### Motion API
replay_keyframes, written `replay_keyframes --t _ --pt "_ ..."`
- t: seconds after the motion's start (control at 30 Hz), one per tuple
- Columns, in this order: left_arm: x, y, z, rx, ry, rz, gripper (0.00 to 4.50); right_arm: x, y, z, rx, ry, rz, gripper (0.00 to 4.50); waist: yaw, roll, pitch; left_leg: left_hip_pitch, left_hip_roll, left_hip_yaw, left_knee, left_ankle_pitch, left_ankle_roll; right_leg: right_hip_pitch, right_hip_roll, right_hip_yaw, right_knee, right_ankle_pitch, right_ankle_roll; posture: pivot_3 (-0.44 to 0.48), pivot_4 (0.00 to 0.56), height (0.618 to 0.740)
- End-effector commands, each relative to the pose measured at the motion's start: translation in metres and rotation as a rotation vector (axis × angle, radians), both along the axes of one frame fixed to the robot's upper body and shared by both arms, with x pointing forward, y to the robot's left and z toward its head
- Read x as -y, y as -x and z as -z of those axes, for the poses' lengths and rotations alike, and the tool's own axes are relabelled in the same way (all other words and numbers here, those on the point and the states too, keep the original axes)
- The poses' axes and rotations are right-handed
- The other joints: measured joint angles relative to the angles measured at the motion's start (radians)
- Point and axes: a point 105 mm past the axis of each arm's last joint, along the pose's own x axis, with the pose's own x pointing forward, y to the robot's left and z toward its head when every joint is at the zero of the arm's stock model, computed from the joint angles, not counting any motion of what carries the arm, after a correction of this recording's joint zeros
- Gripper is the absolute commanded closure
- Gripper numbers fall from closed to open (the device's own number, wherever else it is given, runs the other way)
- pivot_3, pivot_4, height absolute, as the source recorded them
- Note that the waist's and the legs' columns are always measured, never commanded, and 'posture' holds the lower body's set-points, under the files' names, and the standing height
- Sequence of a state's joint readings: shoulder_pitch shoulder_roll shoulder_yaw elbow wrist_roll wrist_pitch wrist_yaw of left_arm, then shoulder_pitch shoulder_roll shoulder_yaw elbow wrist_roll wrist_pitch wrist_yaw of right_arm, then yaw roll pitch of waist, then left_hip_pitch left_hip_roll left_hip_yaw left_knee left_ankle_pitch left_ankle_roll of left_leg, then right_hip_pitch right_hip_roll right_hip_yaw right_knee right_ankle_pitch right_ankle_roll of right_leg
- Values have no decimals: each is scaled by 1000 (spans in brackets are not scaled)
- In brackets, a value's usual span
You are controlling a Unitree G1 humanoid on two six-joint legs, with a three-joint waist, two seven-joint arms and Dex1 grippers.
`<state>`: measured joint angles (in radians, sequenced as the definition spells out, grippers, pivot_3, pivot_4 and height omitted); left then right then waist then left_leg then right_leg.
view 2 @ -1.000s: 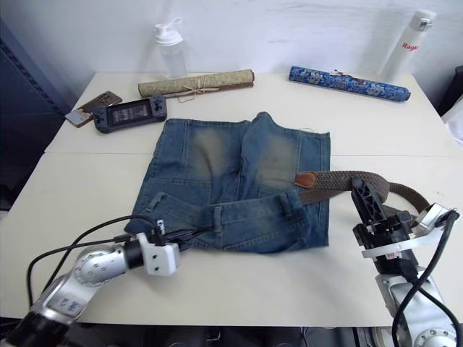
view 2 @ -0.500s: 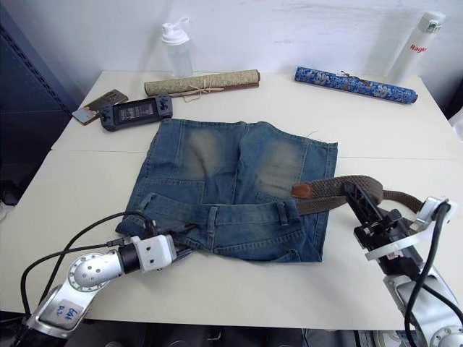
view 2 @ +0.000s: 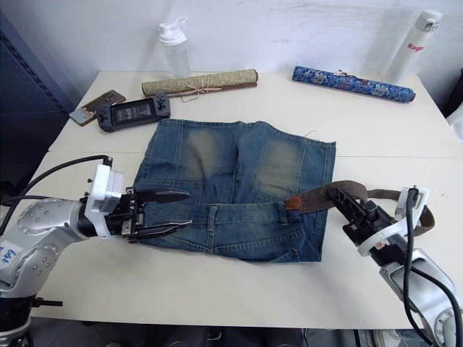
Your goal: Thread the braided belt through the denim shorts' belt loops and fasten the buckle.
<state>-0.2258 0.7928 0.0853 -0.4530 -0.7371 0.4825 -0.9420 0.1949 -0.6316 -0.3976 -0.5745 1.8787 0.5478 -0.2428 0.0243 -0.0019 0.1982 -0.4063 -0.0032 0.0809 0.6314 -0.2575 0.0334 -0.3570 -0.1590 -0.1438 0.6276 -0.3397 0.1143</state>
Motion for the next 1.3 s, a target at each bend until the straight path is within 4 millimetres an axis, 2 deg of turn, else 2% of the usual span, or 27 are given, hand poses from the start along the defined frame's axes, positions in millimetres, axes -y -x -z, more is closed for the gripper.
replay_keyframes --t 0.03,0.37,0.63,0.83,1.03,1.3 --pt "8 4 4 20 -15 24 1485 3 -2 6 -28 60 33 4500 1 0 0 0 0 0 0 0 0 0 0 0 0 0 0 0 150 717" --pt "11 1 6 17 -7 4 1485 11 2 0 3 122 71 4500 2 0 0 0 0 0 0 0 0 0 0 2 0 0 0 0 150 717" --pt "11 -1 6 10 1 -6 1485 6 2 -7 33 239 50 4500 2 0 0 0 1 1 0 0 0 -1 1 2 0 0 0 0 150 717" --pt "12 -2 5 8 9 -9 1485 3 -5 -8 55 399 65 4500 2 0 0 0 1 1 0 0 0 -1 1 2 0 0 0 0 150 717" --pt "12 -4 4 7 13 -16 1485 -9 -7 1 54 482 33 4500 2 0 0 0 1 1 0 0 0 -1 2 3 0 0 0 0 150 717" --pt "17 -3 7 46 -15 6 1485 -24 -10 24 -30 382 23 4500 2 0 0 0 1 1 0 0 0 -1 2 3 0 0 0 0 150 717"
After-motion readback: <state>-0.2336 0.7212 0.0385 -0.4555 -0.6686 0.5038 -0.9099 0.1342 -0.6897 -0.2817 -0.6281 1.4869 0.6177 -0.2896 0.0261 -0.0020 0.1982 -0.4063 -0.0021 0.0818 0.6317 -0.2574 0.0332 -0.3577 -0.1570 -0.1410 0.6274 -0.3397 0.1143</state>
